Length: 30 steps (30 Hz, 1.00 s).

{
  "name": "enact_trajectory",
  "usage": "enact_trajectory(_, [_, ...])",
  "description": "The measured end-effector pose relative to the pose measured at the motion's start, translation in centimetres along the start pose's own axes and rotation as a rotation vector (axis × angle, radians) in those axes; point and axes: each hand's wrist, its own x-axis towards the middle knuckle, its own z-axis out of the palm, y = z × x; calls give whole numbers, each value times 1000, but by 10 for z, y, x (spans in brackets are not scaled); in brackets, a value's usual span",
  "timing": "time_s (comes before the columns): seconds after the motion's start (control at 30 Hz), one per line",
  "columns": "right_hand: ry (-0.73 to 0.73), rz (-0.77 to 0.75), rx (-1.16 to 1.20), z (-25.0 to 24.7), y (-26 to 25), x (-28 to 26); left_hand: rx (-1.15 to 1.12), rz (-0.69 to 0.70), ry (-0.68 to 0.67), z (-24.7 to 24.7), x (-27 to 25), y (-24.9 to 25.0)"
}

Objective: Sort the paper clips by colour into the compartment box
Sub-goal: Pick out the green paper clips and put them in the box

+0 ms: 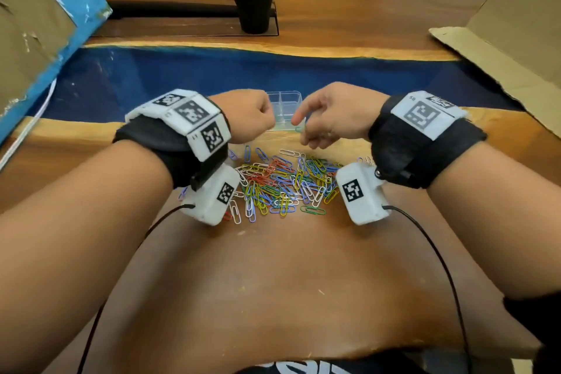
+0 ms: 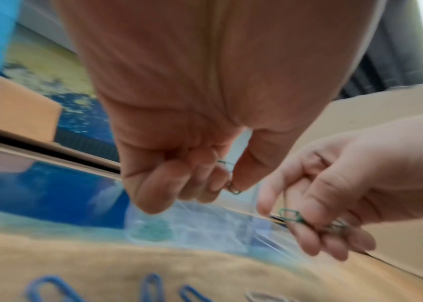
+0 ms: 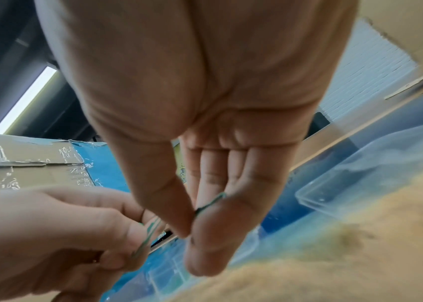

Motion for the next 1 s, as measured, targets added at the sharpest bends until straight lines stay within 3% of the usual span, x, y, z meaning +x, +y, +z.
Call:
enact_trajectory(0.4, [247, 0, -81, 20, -51, 46, 49, -198, 156, -13, 18, -29])
enact_trajectory(0.5, [279, -6, -166, 20, -57, 49, 74, -196, 142, -11, 24, -26])
enact_trajectory(0.8, [255, -27, -86, 26, -54, 53, -75, -145, 255, -16, 23, -23])
enact_trajectory(1.0, [281, -24, -21, 20, -44, 52, -73, -124, 253, -15, 20, -22])
